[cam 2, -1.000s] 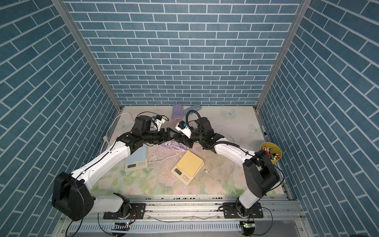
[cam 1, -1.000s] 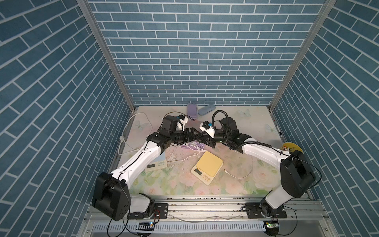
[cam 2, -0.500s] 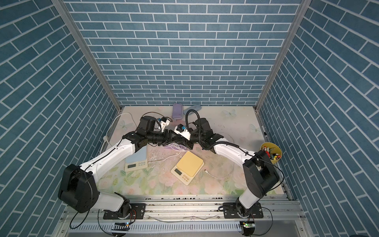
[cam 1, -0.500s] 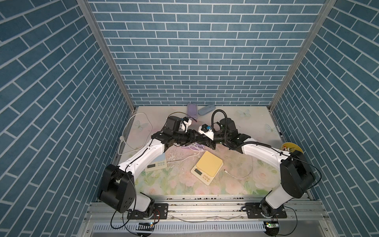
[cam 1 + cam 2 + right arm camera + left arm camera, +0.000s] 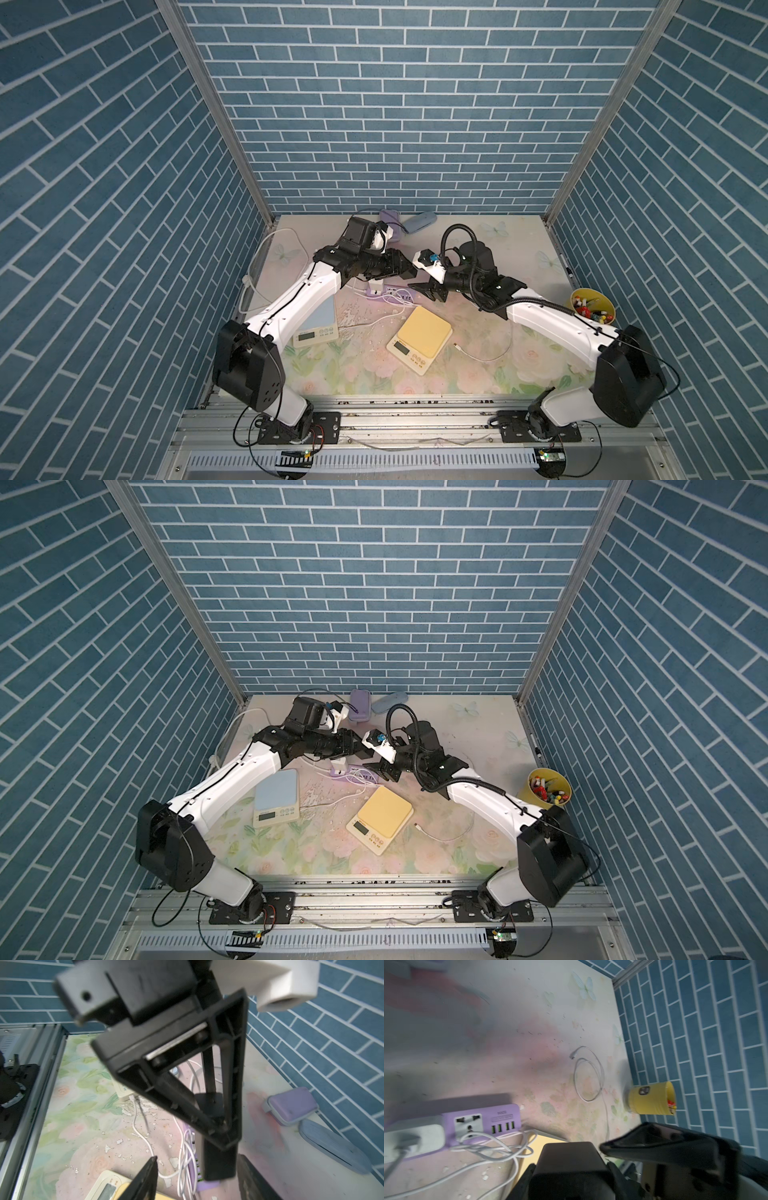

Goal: Charge the electronic scale
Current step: Pick up the plug from the center of the board, then insert the plug into the socket.

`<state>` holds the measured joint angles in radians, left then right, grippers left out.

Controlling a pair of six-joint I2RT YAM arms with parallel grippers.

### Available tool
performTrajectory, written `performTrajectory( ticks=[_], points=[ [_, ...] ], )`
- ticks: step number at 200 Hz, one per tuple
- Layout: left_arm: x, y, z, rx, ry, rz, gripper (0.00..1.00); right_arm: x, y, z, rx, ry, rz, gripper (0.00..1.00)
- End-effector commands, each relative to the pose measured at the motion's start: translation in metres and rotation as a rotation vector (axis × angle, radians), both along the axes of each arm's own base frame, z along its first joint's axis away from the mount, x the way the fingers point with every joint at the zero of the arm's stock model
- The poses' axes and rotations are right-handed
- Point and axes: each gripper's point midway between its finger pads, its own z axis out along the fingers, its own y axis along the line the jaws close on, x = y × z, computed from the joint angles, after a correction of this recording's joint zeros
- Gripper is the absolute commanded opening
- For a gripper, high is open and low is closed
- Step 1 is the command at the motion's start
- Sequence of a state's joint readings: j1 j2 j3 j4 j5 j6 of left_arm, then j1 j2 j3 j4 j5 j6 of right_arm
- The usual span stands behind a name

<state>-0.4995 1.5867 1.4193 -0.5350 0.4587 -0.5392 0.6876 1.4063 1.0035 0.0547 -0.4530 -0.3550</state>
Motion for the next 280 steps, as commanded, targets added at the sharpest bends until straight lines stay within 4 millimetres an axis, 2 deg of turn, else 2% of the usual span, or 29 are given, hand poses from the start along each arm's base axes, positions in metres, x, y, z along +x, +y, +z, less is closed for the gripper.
performTrajectory(
  ticks=[1,36,64,88,142,175,249,280],
  points=[
    [0.011,0.024,-0.026,0.331,-0.057,0.039,0.29,0.005,-0.032,-0.018,-0.064,0.065,-0.174,0.61],
    [0.033,0.021,-0.049,0.599,-0.110,0.059,0.28,0.001,-0.068,-0.064,-0.113,0.233,-0.360,0.61],
    [0.043,0.016,-0.071,0.743,-0.145,0.065,0.28,-0.003,-0.078,-0.091,-0.114,0.327,-0.429,0.60],
    [0.045,0.014,-0.088,0.825,-0.163,0.069,0.28,0.000,-0.079,-0.102,-0.116,0.369,-0.465,0.59],
    [0.040,0.019,-0.117,0.868,-0.170,0.086,0.28,0.005,-0.069,-0.109,-0.132,0.412,-0.443,0.59],
    [0.035,0.014,-0.124,0.831,-0.151,0.071,0.28,0.006,-0.068,-0.113,-0.141,0.430,-0.450,0.58],
    [0.035,0.019,-0.139,0.730,-0.107,0.070,0.28,0.008,-0.069,-0.119,-0.146,0.460,-0.472,0.58],
    [0.034,0.027,-0.147,0.731,-0.063,0.077,0.28,0.008,-0.068,-0.122,-0.156,0.476,-0.475,0.58]
  ],
)
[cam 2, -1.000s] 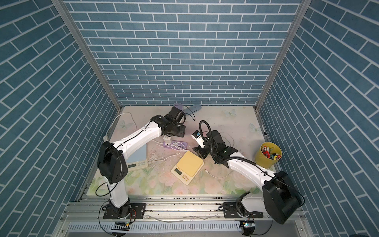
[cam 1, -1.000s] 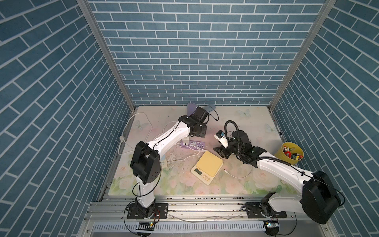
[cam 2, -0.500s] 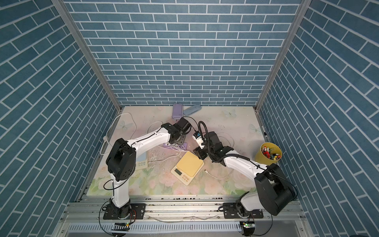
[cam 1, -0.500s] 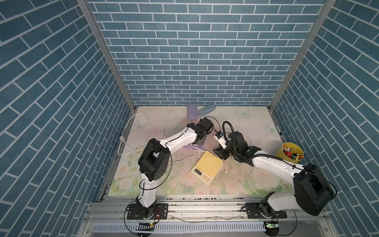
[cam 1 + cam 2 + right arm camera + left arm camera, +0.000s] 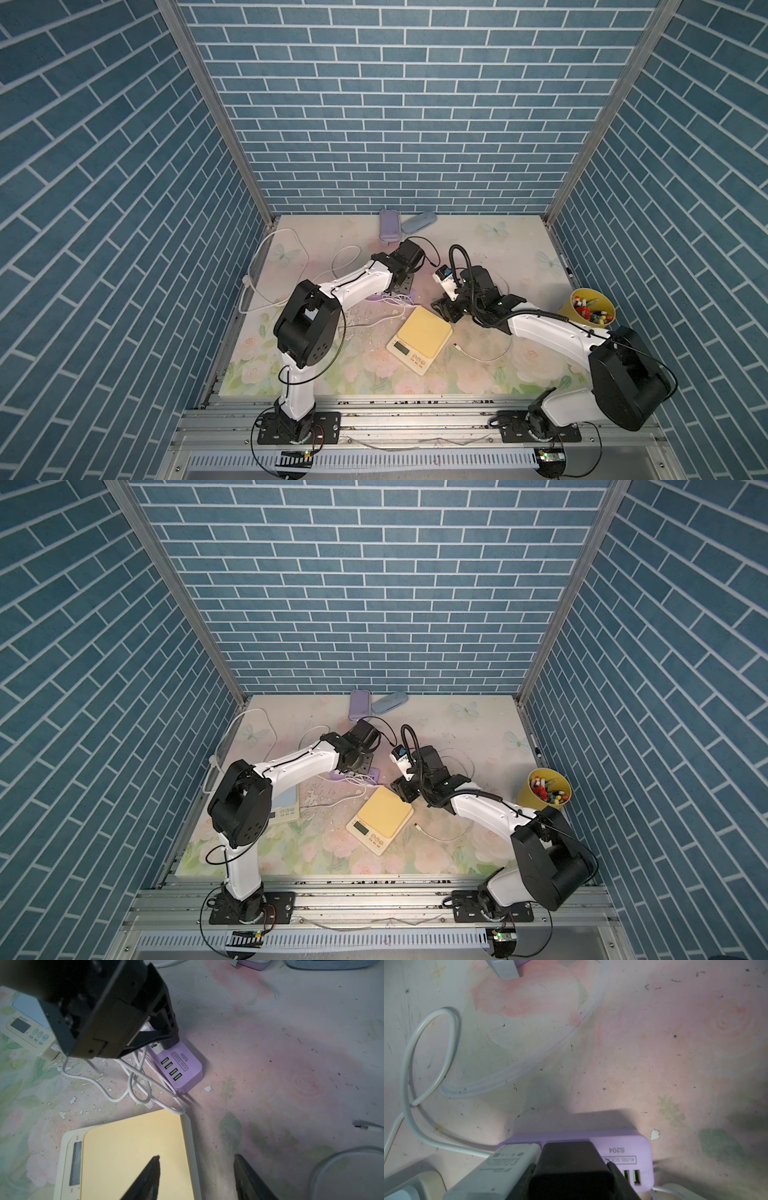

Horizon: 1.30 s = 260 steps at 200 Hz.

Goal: Charge the electronic scale
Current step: Insert the plug into the socket.

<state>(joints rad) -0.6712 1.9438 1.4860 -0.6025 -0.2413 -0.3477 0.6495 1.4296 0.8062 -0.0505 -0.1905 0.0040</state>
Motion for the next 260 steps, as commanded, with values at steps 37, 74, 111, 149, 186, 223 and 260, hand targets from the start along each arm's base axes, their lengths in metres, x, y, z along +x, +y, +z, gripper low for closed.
performTrajectory(
  ticks=[37,74,111,149,186,223,260],
  points=[
    [-0.006,0.024,-0.013,0.051,0.066,0.056,0.37,0.003,0.003,-0.005,0.011,0.073,-0.042,0.58],
    [-0.004,0.032,-0.007,0.089,0.032,0.064,0.57,0.004,0.004,-0.009,0.006,0.096,-0.054,0.58],
    [0.000,0.027,0.014,0.051,-0.012,0.041,0.64,0.010,-0.001,-0.017,-0.027,0.124,-0.104,0.58],
    [0.003,0.024,0.036,0.024,-0.047,0.030,0.68,0.019,-0.002,-0.031,-0.030,0.184,-0.164,0.58],
    [0.001,0.021,0.061,-0.028,-0.087,0.015,0.69,0.027,0.003,-0.039,-0.019,0.220,-0.188,0.57],
    [-0.006,0.019,0.064,-0.059,-0.077,-0.005,0.58,0.036,0.013,-0.044,-0.018,0.246,-0.186,0.56],
    [-0.012,0.018,0.043,-0.079,-0.032,-0.006,0.42,0.045,0.022,-0.050,-0.018,0.268,-0.176,0.52]
  ],
)
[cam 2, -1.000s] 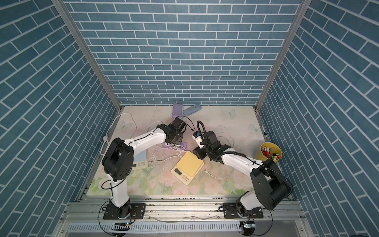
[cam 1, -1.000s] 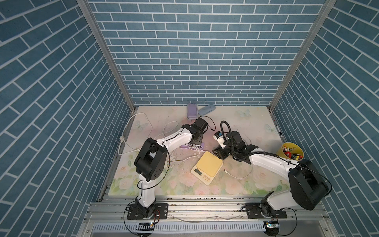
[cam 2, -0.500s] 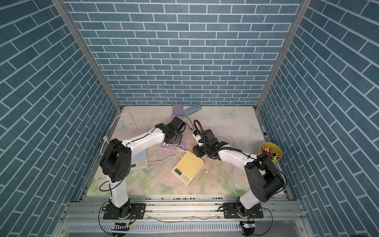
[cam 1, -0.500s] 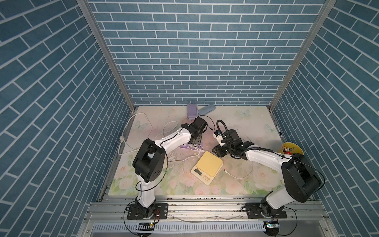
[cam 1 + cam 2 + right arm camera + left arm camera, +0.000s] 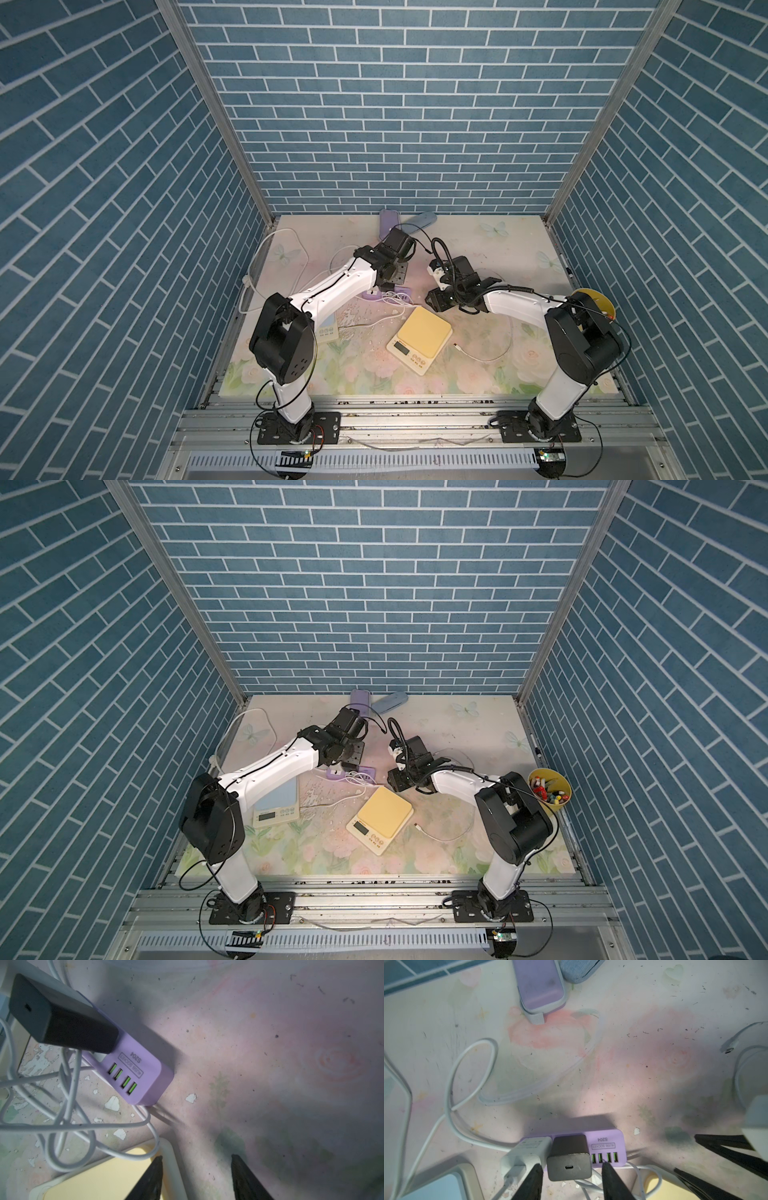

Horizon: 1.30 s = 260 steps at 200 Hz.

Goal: Charge the electronic scale
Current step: Insert the plug into the socket.

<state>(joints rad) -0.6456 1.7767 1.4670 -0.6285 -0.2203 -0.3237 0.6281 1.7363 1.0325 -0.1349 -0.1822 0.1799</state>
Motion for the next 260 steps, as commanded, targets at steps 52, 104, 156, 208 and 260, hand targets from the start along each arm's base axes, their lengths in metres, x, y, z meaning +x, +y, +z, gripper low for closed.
performTrajectory(
  ticks=[52,104,156,208,260],
  points=[
    [-0.003,0.011,-0.057,-0.003,0.138,0.013,0.37,0.009,0.023,-0.014,0.040,0.100,0.020,0.47],
    [0.007,0.014,-0.081,-0.019,0.189,0.025,0.35,0.025,0.040,-0.021,0.052,0.123,0.036,0.44],
    [0.013,0.019,-0.081,-0.005,0.192,0.024,0.35,0.050,0.042,-0.010,0.022,0.062,0.019,0.44],
    [0.015,0.019,-0.050,-0.023,0.135,-0.003,0.43,0.078,-0.058,0.022,-0.119,-0.049,-0.245,0.49],
    [0.014,-0.003,-0.009,-0.089,0.060,-0.119,0.47,0.079,-0.194,0.014,-0.224,0.034,-0.592,0.51]
  ],
)
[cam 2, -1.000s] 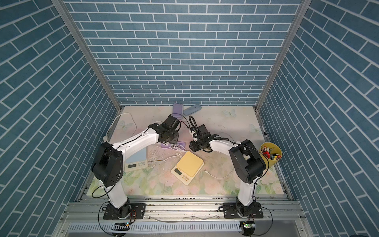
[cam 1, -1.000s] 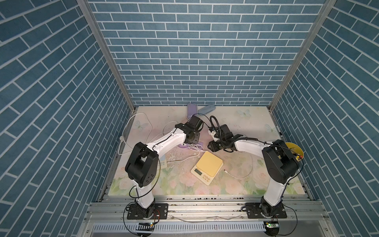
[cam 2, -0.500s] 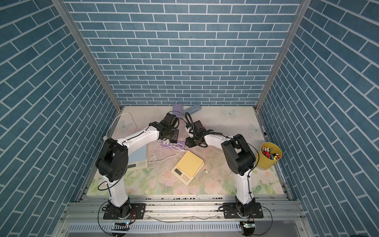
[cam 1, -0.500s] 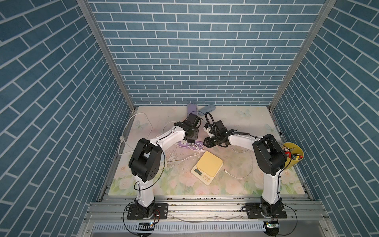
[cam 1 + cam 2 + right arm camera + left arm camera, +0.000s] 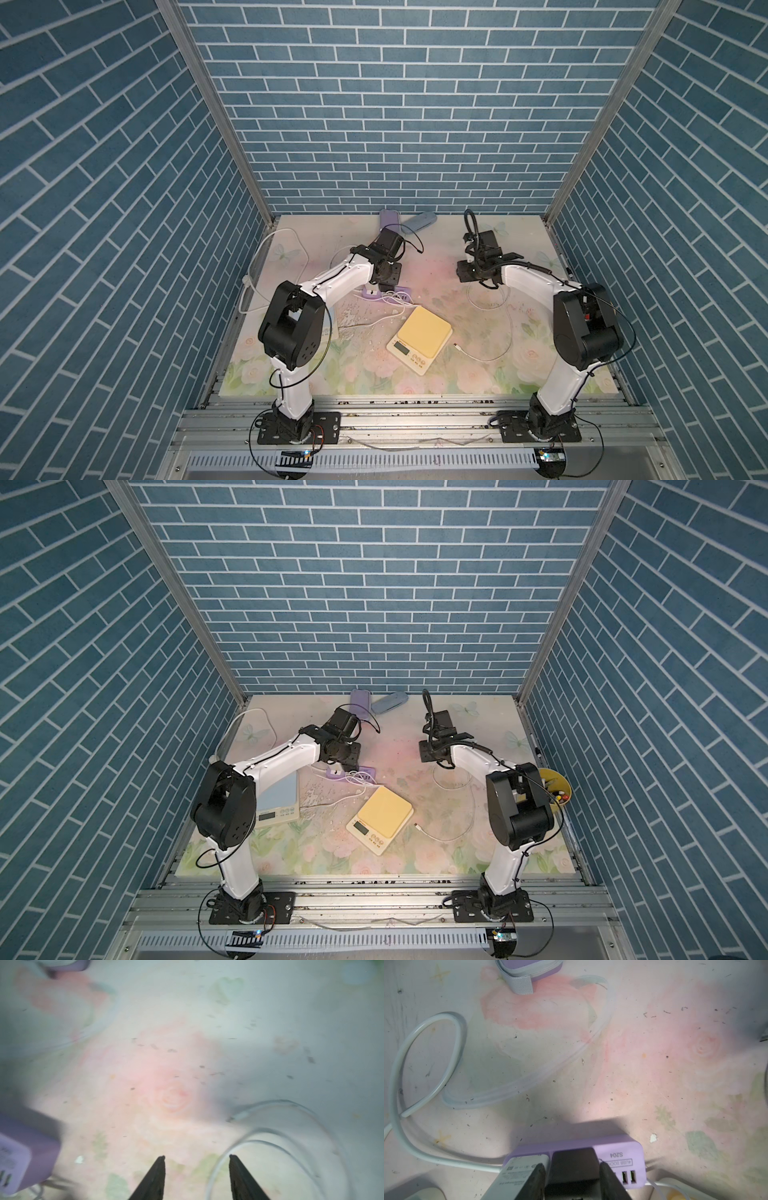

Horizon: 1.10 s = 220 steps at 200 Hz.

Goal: Charge the electronic scale
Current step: Insert the plug into the socket, then pick up the charging cable from the center of the board.

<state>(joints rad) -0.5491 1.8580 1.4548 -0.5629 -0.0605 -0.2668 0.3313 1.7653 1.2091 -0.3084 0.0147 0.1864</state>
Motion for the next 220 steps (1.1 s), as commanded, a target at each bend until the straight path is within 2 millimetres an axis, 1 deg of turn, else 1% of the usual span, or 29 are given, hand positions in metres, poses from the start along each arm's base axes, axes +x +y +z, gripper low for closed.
performTrajectory(
  ticks=[1,10,22,36,53,65,67,70,73,84,85,89,92,96,110,118,121,123,130,132,159,185,196,204,220],
  points=[
    [-0.005,-0.012,0.029,-0.027,-0.038,-0.088,0.47,-0.017,-0.061,-0.012,-0.048,0.080,-0.191,0.51],
    [-0.005,-0.021,0.033,-0.028,-0.047,-0.130,0.48,-0.018,-0.077,-0.013,-0.037,0.084,-0.242,0.51],
    [-0.006,-0.036,0.037,-0.018,-0.058,-0.198,0.49,-0.020,-0.093,-0.014,-0.033,0.088,-0.289,0.51],
    [-0.005,-0.058,0.041,-0.005,-0.071,-0.280,0.50,-0.025,-0.106,-0.020,-0.040,0.105,-0.328,0.52],
    [-0.003,-0.091,0.037,0.013,-0.074,-0.371,0.50,-0.029,-0.117,-0.032,-0.045,0.142,-0.364,0.52],
    [0.001,-0.114,0.034,0.025,-0.078,-0.420,0.50,-0.030,-0.121,-0.040,-0.044,0.166,-0.377,0.52],
    [0.001,-0.117,0.031,0.029,-0.071,-0.428,0.50,-0.029,-0.122,-0.040,-0.042,0.169,-0.381,0.52],
    [0.002,-0.123,0.033,0.026,-0.077,-0.436,0.50,-0.029,-0.123,-0.041,-0.045,0.175,-0.384,0.52],
    [0.003,-0.128,0.030,0.029,-0.074,-0.442,0.50,-0.028,-0.124,-0.043,-0.044,0.183,-0.386,0.52],
    [0.008,-0.145,0.028,0.024,-0.072,-0.466,0.50,-0.023,-0.126,-0.044,-0.049,0.191,-0.389,0.52],
    [0.008,-0.146,0.025,0.027,-0.066,-0.468,0.50,-0.023,-0.126,-0.044,-0.048,0.194,-0.389,0.52],
    [0.010,-0.152,0.023,0.021,-0.065,-0.475,0.50,-0.022,-0.127,-0.045,-0.050,0.196,-0.391,0.52],
    [0.011,-0.156,0.024,0.016,-0.067,-0.479,0.50,-0.020,-0.128,-0.044,-0.050,0.196,-0.394,0.52],
    [0.013,-0.162,0.020,0.012,-0.061,-0.486,0.50,-0.019,-0.128,-0.044,-0.049,0.199,-0.394,0.52],
    [0.017,-0.176,0.008,0.001,-0.040,-0.502,0.51,-0.015,-0.129,-0.048,-0.039,0.230,-0.397,0.53],
    [0.020,-0.184,0.005,-0.015,-0.036,-0.511,0.51,-0.013,-0.130,-0.052,-0.039,0.257,-0.394,0.53],
    [0.021,-0.187,-0.001,-0.015,-0.027,-0.515,0.51,-0.013,-0.130,-0.053,-0.038,0.266,-0.394,0.53],
    [0.022,-0.189,0.001,-0.021,-0.029,-0.518,0.52,-0.013,-0.131,-0.054,-0.040,0.272,-0.394,0.53],
    [0.022,-0.194,-0.009,-0.030,-0.011,-0.524,0.52,-0.012,-0.131,-0.058,-0.043,0.293,-0.391,0.53],
    [0.023,-0.197,-0.009,-0.037,-0.010,-0.527,0.52,-0.012,-0.132,-0.059,-0.045,0.298,-0.391,0.53],
    [0.023,-0.208,-0.029,-0.063,0.030,-0.533,0.53,-0.015,-0.138,-0.067,-0.071,0.341,-0.407,0.53],
    [0.022,-0.206,-0.038,-0.056,0.043,-0.535,0.53,-0.021,-0.139,-0.076,-0.072,0.385,-0.404,0.50],
    [0.021,-0.203,-0.040,-0.045,0.044,-0.536,0.53,-0.024,-0.136,-0.080,-0.066,0.407,-0.395,0.46],
    [0.020,-0.202,-0.040,-0.040,0.044,-0.536,0.53,-0.026,-0.134,-0.083,-0.055,0.422,-0.388,0.41],
    [0.019,-0.200,-0.039,-0.035,0.042,-0.538,0.53,-0.029,-0.129,-0.084,-0.032,0.435,-0.373,0.24]
  ],
)
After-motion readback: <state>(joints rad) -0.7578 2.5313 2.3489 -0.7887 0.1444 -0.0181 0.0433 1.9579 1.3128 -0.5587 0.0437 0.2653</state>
